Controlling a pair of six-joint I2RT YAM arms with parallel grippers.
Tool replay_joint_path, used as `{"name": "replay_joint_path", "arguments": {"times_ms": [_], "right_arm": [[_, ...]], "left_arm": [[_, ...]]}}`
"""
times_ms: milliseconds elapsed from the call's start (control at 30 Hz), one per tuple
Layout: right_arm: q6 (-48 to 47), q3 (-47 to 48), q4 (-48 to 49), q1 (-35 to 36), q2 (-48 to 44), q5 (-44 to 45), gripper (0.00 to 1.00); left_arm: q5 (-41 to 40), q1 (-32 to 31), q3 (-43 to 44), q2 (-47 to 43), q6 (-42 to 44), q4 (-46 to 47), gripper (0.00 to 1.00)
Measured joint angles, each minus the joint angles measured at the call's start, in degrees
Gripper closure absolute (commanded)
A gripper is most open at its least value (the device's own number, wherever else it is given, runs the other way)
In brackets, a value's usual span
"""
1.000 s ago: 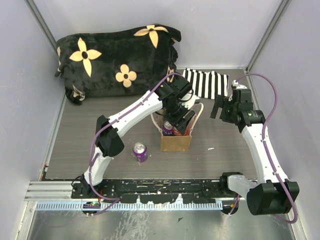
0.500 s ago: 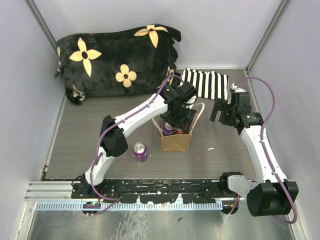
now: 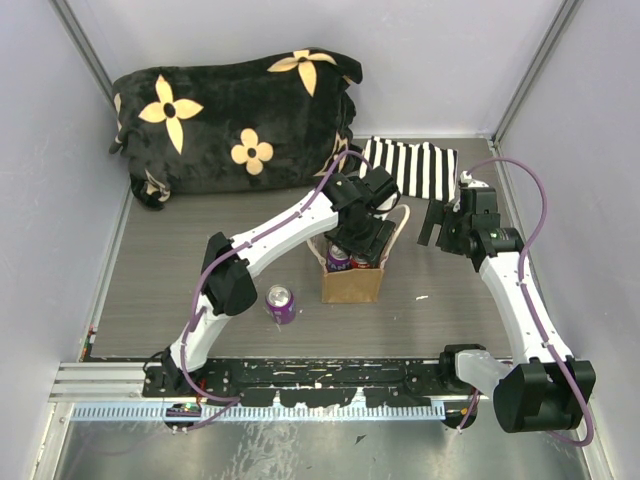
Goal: Place the beverage into the canvas bag
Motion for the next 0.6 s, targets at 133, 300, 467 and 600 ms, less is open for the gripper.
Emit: {"name": "replay_joint_path", "arguments": {"times_ms": [133, 300, 467, 600], "right_arm": [[0.2, -0.3, 0.0, 0.0, 0.0, -0.2, 0.02], [0.5, -0.4, 0.0, 0.0, 0.0, -0.3, 0.02], [0.8, -0.4, 0.2, 0.0, 0.0, -0.5, 0.02], [0.8, -0.5, 0.6, 0.0, 0.0, -0.6, 0.02]], "left_arm": [[0.0, 0.0, 0.0, 0.0, 0.8, 0.1, 0.31], [0.4, -0.1, 0.0, 0.0, 1.8, 0.5, 0.11], [1.2, -0.6, 0.0, 0.1, 2.8, 1.4, 0.04], [1.4, -0.8, 0.0, 0.1, 3.4, 1.6, 0.03]]}}
